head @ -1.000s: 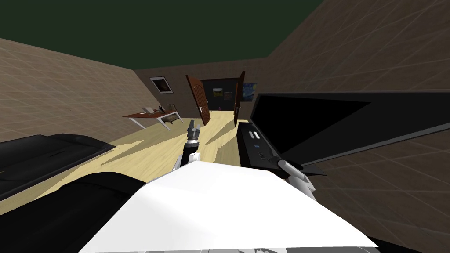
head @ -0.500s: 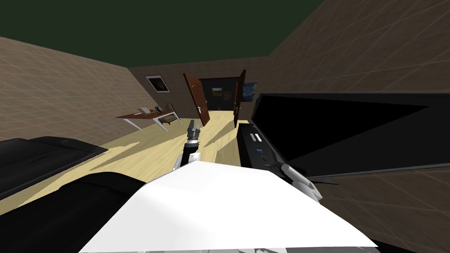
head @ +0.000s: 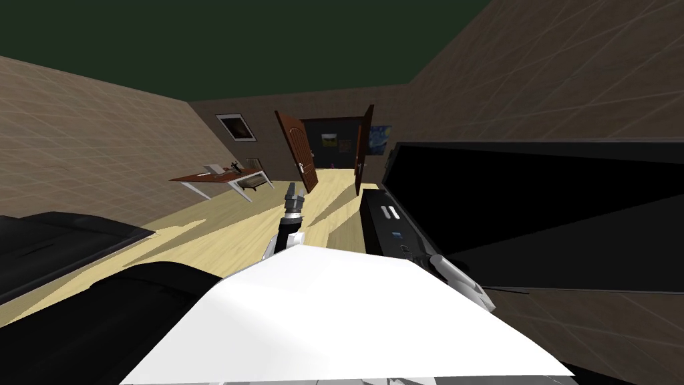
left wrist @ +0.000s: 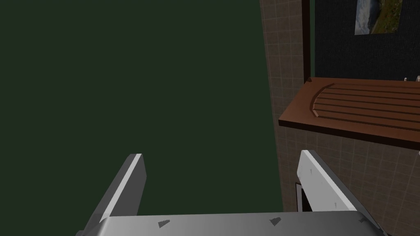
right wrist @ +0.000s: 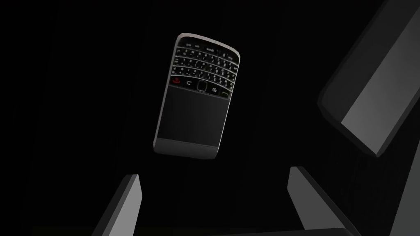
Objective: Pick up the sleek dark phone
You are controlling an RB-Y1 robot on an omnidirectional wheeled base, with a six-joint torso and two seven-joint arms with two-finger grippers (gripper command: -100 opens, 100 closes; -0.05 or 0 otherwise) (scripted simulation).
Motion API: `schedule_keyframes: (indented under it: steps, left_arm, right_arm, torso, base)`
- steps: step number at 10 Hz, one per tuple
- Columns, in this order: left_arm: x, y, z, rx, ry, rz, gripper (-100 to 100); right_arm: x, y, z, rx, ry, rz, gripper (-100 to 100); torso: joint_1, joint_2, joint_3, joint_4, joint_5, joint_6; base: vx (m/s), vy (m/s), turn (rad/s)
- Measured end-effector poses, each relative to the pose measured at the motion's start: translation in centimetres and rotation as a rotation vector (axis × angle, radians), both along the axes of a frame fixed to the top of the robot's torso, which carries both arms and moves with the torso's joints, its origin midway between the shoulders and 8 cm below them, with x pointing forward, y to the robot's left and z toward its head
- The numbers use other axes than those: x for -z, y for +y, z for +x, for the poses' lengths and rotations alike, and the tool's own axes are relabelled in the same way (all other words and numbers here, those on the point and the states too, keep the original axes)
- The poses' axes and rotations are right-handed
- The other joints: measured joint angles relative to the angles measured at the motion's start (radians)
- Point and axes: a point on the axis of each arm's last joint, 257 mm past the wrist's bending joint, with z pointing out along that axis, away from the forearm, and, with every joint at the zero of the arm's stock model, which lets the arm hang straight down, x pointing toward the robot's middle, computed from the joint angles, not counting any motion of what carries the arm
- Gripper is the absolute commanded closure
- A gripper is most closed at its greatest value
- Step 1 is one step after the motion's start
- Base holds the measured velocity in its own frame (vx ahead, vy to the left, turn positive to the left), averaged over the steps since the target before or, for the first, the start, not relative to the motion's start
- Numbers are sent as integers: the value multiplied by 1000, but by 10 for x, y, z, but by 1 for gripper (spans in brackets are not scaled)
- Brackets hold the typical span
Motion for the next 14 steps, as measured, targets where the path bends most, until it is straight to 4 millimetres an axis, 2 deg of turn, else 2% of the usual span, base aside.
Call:
schedule_keyframes:
  steps: [3,6,10,12,13,14]
  left_arm:
    - [0,0,0,0,0,0,0]
    - [0,0,0,0,0,0,0]
    - [0,0,0,0,0,0,0]
    - [0,0,0,0,0,0,0]
    - [0,0,0,0,0,0,0]
    - [0,0,0,0,0,0,0]
  right_arm:
    - [18,0,-40,57,87,62,-100]
    - [23,6,-60,83,131,88,-100]
    - [37,17,-114,149,240,152,-100]
    - [39,17,-121,162,257,166,-100]
    - [39,17,-121,161,257,165,0]
    - [39,17,-121,161,256,165,-100]
  torso:
    - [-1,-3,-2,-1,0,0]
    - [-1,6,3,1,0,0]
    - [0,-1,-1,0,0,0]
    - [0,7,3,1,0,0]
    - [0,9,5,2,0,0]
    - [0,11,6,2,0,0]
  base:
    - [179,-10,-14]
    - [102,-15,-7]
    - [165,-2,-5]
    - [21,1,2]
    - [0,0,0]
    - [21,-39,-61]
